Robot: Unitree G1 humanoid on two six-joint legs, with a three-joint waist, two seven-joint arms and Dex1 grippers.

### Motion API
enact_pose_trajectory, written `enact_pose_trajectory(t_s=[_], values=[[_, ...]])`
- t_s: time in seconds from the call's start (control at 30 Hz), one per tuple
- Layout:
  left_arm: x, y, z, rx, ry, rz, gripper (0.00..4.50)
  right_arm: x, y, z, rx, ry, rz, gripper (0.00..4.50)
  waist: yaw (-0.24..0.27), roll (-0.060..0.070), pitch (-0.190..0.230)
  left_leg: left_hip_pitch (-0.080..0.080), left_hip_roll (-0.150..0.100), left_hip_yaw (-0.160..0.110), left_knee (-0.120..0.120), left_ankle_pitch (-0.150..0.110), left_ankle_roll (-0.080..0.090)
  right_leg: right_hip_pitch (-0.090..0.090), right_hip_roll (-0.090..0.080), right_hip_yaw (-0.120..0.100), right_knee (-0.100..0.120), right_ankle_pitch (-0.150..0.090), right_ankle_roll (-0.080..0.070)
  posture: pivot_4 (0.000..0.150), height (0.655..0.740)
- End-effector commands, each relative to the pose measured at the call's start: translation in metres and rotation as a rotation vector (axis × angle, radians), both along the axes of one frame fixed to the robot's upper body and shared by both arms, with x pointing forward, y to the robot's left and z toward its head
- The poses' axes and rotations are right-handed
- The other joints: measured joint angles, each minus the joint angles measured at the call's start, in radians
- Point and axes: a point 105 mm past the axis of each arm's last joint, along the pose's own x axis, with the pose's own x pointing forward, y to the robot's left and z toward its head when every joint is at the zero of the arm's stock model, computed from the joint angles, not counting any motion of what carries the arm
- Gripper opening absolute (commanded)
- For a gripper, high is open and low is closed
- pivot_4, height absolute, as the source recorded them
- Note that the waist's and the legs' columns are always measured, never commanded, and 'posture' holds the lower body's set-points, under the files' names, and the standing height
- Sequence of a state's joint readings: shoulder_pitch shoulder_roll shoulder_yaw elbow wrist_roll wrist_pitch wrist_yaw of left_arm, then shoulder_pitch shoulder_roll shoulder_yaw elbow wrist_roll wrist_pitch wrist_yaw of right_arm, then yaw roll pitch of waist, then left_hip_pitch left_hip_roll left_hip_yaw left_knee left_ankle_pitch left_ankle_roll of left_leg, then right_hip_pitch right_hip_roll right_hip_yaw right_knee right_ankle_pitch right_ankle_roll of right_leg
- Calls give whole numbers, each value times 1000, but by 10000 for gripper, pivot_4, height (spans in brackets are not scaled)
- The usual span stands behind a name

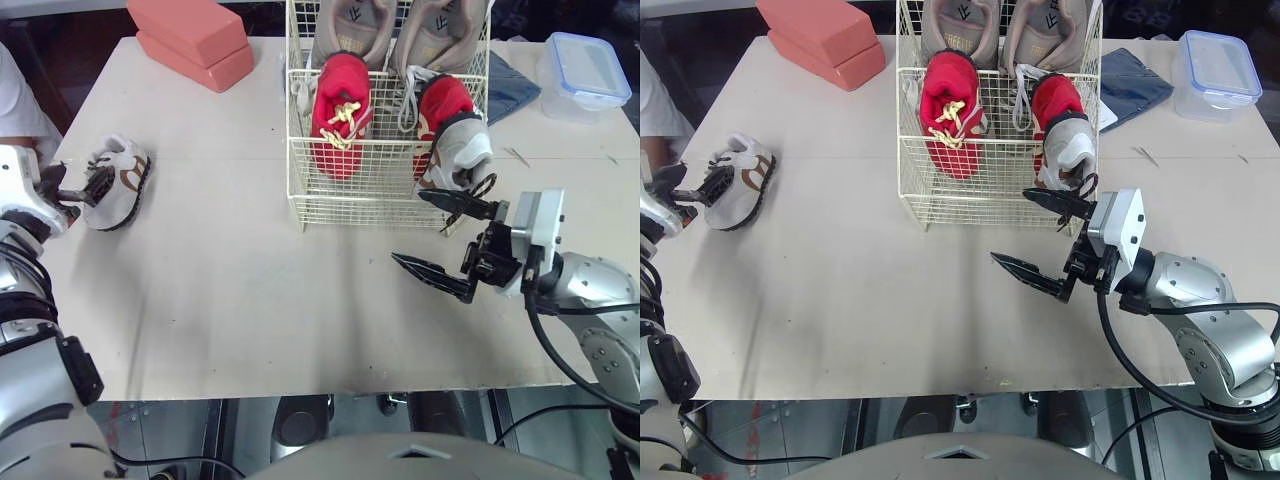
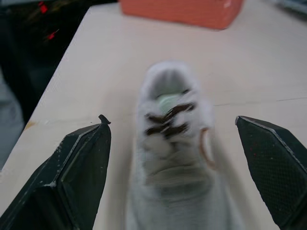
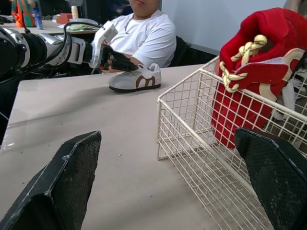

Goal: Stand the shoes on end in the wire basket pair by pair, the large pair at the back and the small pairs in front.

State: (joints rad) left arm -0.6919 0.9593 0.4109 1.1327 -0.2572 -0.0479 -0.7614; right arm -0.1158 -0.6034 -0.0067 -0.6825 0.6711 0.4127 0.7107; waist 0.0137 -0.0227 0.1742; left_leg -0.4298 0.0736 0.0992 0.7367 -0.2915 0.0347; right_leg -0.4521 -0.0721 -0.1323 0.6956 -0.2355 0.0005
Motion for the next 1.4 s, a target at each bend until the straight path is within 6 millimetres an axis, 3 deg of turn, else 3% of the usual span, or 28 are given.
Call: enact_pose_trajectory(t_s=[0.03,0.27,0.5,0.63,0.87,1.17,1.4], values=[[2,7,15,34,9,36,45000,-3,3,7,12,-39,8,43932,1,0,0,0,0,0,0,0,0,0,0,0,0,0,0,1500,6860],[6,9,17,49,125,44,45000,-2,4,6,3,-48,0,43932,-3,-3,0,-1,-1,1,1,0,0,0,0,-1,0,0,0,1500,6860],[9,4,43,96,239,-14,45000,-1,6,6,13,-52,-5,43932,0,-5,0,-2,-1,2,2,0,0,-1,1,-1,1,-1,1,1500,6860],[10,-7,39,92,342,-78,45000,1,8,7,18,-56,0,43932,-1,-5,0,-2,-1,2,2,0,0,-1,0,-1,1,-1,2,1500,6860],[9,-2,26,90,434,-10,45000,0,10,8,30,-58,-2,43932,-3,-5,0,-2,0,1,2,0,0,-2,1,1,1,-1,2,1500,6860],[12,-5,42,98,450,4,45000,2,9,8,33,-65,-12,43932,1,-6,0,-2,0,1,3,0,0,-2,0,0,2,-1,2,1500,6860],[11,-2,43,135,505,38,45000,3,9,9,36,-71,-6,43932,-7,-6,0,-2,0,1,3,0,0,-2,1,1,2,-1,2,1500,6860]])
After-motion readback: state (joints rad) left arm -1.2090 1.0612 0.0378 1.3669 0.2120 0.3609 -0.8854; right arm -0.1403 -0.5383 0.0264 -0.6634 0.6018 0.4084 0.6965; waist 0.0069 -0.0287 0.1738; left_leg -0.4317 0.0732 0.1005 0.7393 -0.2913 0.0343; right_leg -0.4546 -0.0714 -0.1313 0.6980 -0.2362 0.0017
